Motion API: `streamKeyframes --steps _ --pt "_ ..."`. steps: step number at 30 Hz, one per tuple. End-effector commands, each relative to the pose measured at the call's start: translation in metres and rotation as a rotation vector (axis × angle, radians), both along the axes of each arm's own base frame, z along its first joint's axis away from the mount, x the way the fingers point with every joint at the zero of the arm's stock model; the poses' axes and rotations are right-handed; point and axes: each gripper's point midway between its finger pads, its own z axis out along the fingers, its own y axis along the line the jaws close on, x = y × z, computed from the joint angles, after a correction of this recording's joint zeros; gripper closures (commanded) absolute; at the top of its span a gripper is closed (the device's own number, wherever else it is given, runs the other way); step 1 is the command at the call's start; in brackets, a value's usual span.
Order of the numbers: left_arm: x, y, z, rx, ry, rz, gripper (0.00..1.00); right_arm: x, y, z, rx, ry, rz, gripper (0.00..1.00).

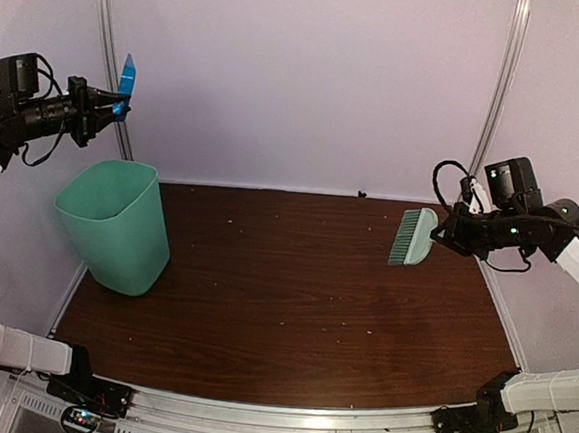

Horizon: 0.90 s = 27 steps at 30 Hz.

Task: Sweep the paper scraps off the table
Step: Dump the broom and dustpan into the trash bin, then place the dustpan at the center of the board.

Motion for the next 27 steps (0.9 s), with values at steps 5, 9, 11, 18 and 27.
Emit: streamKeyframes --steps 5,9,11,18,27 --pt "0.006 -0.071 -0.001 0.223 -0.071 -0.169 1.00 0.007 0.000 0.010 0.035 -0.051 -0.028 1.00" --pt "0.004 -0.112 -0.014 0.341 -0.074 -0.235 1.00 0.011 0.000 0.010 0.043 -0.059 -0.044 1.00" --pt "0.003 -0.131 -0.030 0.414 -0.047 -0.272 1.00 0.012 -0.002 0.010 0.043 -0.064 -0.060 1.00" --pt "-0.006 -0.190 -0.107 0.654 0.035 -0.412 1.00 0.013 -0.010 0.008 0.063 -0.089 -0.118 1.00" --pt "-0.016 -0.177 -0.249 0.967 0.229 -0.449 1.00 0.008 -0.016 0.004 0.076 -0.104 -0.149 1.00"
